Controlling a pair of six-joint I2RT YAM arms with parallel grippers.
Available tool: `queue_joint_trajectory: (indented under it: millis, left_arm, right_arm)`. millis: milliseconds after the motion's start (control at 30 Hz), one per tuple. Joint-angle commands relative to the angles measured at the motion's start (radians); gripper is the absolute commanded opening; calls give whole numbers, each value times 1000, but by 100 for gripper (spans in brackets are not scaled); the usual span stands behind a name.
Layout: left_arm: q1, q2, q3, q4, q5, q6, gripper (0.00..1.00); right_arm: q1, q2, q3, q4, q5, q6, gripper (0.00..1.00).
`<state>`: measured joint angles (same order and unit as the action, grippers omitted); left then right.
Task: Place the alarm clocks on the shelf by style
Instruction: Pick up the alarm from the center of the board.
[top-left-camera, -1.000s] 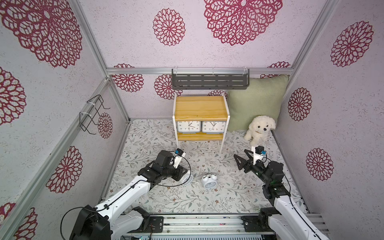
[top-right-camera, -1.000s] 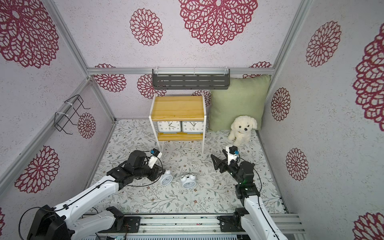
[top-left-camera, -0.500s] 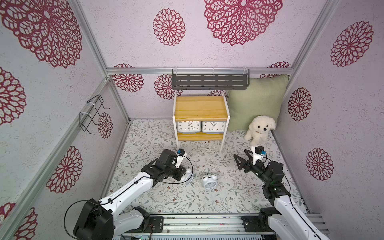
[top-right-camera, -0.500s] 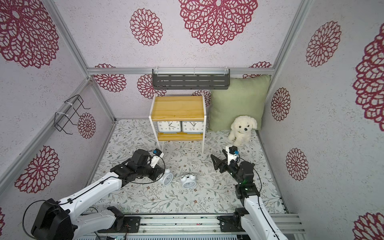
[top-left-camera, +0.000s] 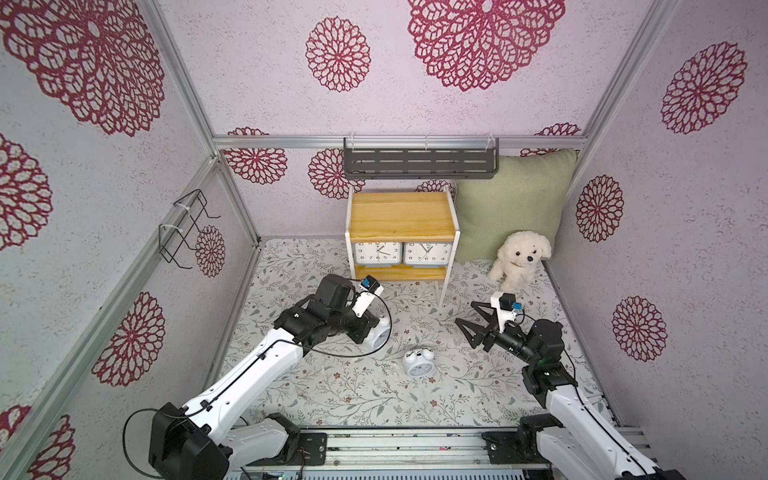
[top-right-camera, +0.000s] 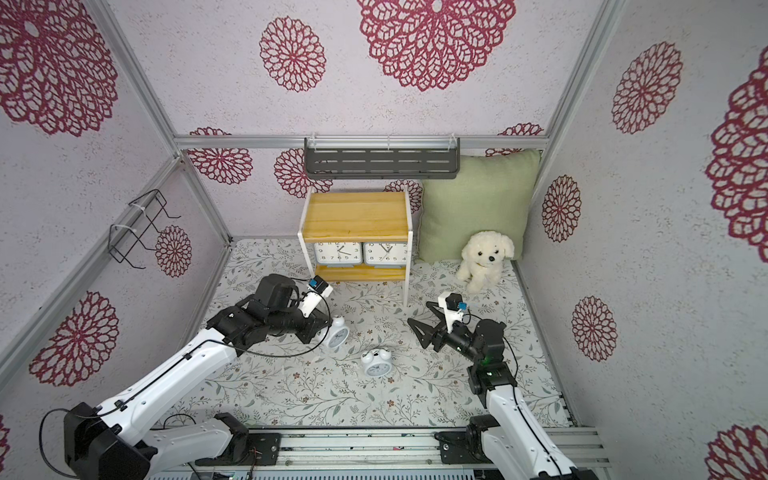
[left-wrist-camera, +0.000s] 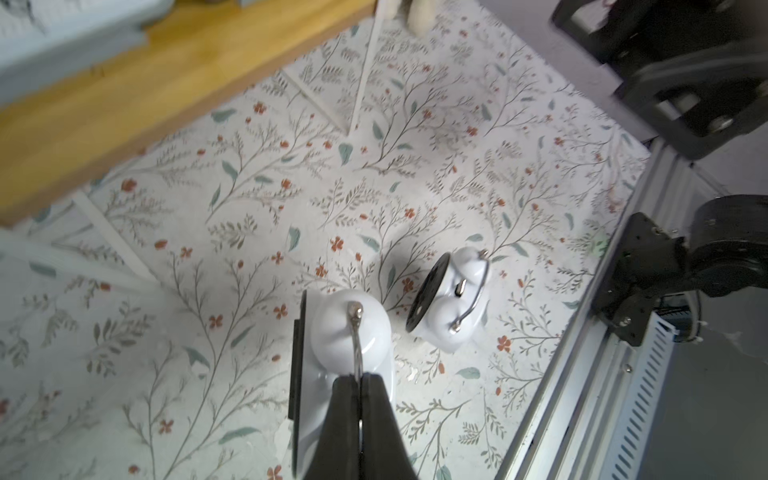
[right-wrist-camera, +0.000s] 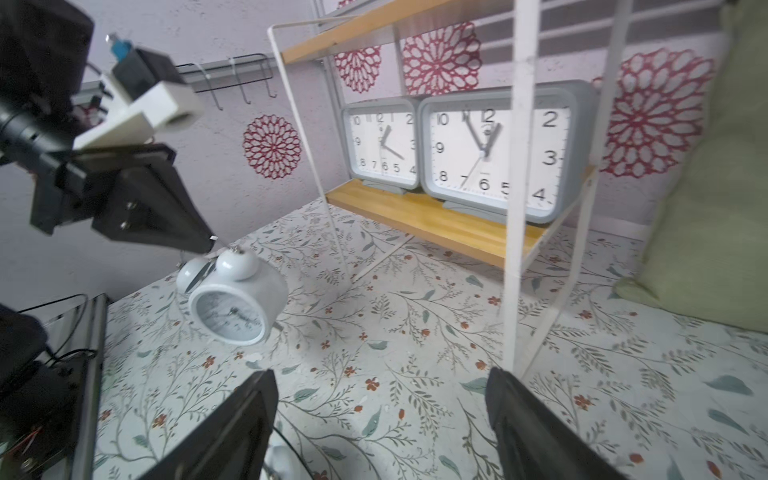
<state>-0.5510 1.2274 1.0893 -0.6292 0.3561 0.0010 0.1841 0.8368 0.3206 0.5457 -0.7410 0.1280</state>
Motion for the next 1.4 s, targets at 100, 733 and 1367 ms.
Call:
queue_joint_trajectory:
  millis: [100,733,1367]
  left_arm:
    - [26,173,325,-213,266,214,0]
    - [-50,440,771,-594,339,442,0]
    - [-87,489,861,-641,345,470,0]
  right_arm:
    - [67,83,123,41,-192,-75,87]
    - [180,287,322,-68,-275,-205,92]
    - [236,340,373,-161,-299,-261,92]
